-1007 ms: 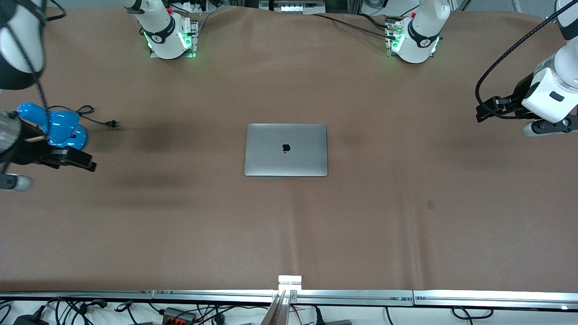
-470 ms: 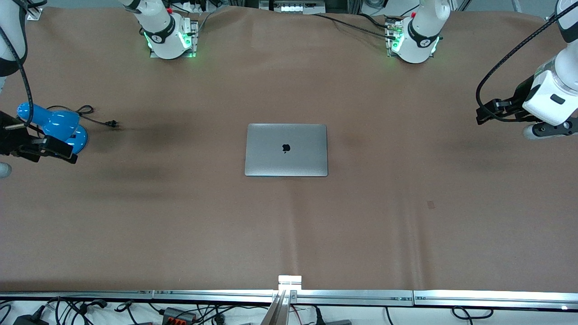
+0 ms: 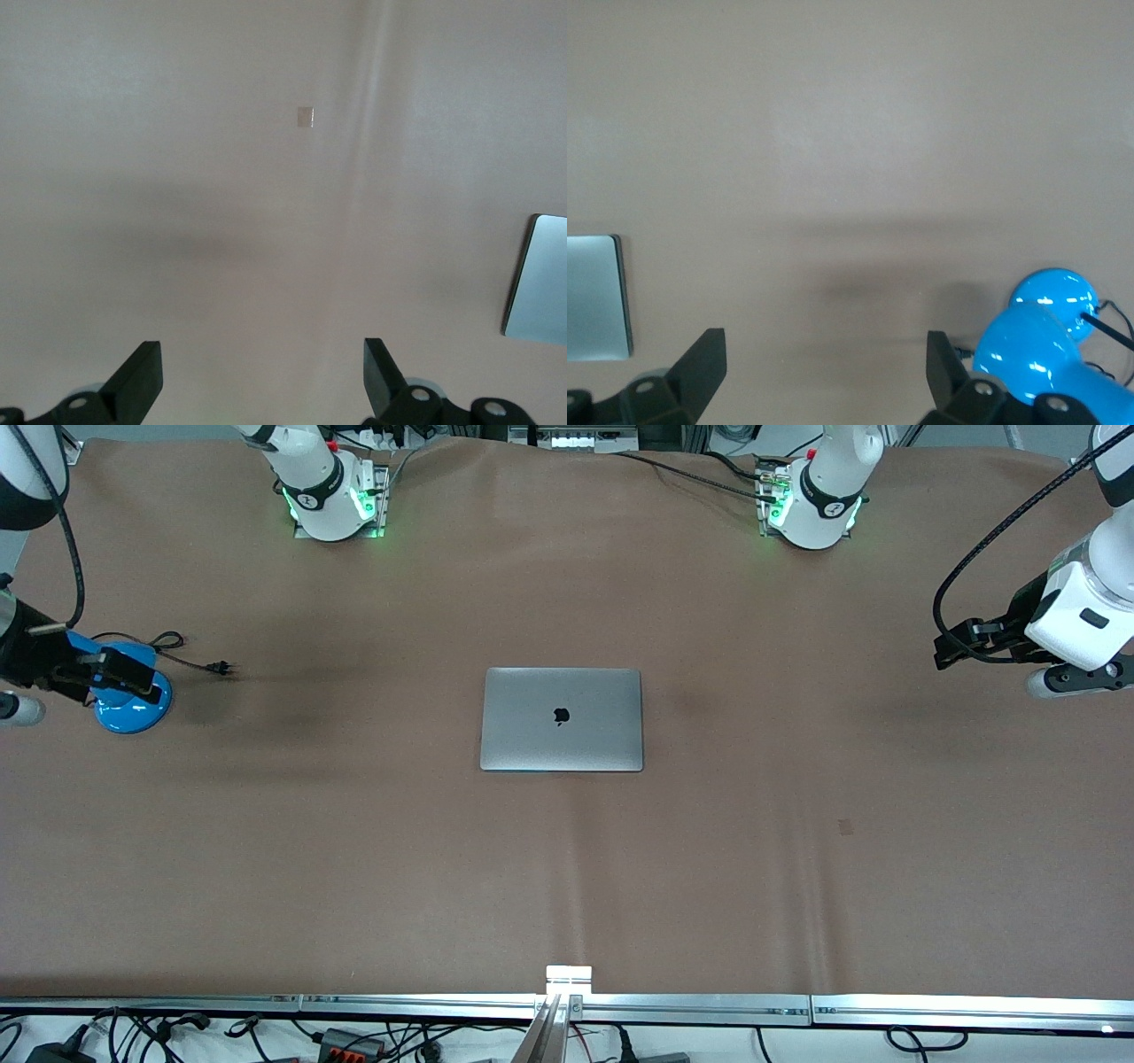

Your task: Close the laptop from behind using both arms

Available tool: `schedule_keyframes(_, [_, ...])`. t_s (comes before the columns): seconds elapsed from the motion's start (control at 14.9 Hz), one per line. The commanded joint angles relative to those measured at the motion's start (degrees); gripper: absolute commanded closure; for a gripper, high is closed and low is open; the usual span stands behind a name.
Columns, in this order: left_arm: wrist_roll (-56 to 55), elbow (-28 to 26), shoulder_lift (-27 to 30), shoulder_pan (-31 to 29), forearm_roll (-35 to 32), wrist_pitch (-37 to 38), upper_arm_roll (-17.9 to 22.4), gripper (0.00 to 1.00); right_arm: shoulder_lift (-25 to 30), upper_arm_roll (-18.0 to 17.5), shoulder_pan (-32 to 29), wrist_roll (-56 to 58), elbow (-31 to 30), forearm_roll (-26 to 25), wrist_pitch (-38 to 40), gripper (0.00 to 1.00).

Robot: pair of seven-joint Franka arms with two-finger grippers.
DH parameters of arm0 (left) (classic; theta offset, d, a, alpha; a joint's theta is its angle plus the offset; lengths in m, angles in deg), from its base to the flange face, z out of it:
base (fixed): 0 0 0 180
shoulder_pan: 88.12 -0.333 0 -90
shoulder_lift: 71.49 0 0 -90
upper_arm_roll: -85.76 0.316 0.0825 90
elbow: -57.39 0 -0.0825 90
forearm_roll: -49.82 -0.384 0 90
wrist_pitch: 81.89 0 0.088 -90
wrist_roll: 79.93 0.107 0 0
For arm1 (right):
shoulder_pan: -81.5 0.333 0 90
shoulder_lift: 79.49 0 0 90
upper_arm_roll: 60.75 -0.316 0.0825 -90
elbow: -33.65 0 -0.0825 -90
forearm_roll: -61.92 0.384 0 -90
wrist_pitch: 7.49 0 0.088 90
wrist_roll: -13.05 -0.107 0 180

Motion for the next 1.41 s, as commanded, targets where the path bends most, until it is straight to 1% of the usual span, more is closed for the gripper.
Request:
schedule_keyframes(0.0, [-0.4,1.57,-0.67,-0.9,0.53,1.08,-0.7,0.0,5.1,-1.57,-1.25,0.79,-6.02,-1.39,-2.08,0.0])
schedule_keyframes(0.6, [-0.32,1.57,-0.67,-1.08,0.53,1.25,-0.61,0.0,6.42,-1.57,-1.25,1.49,-5.93,-1.65,1.52,0.0])
schedule_keyframes(1.34, [-0.4,1.39,-0.58,-1.17,0.62,1.43,-0.61,0.0,6.51,-1.57,-1.25,3.07,-6.02,-1.65,1.61,0.0])
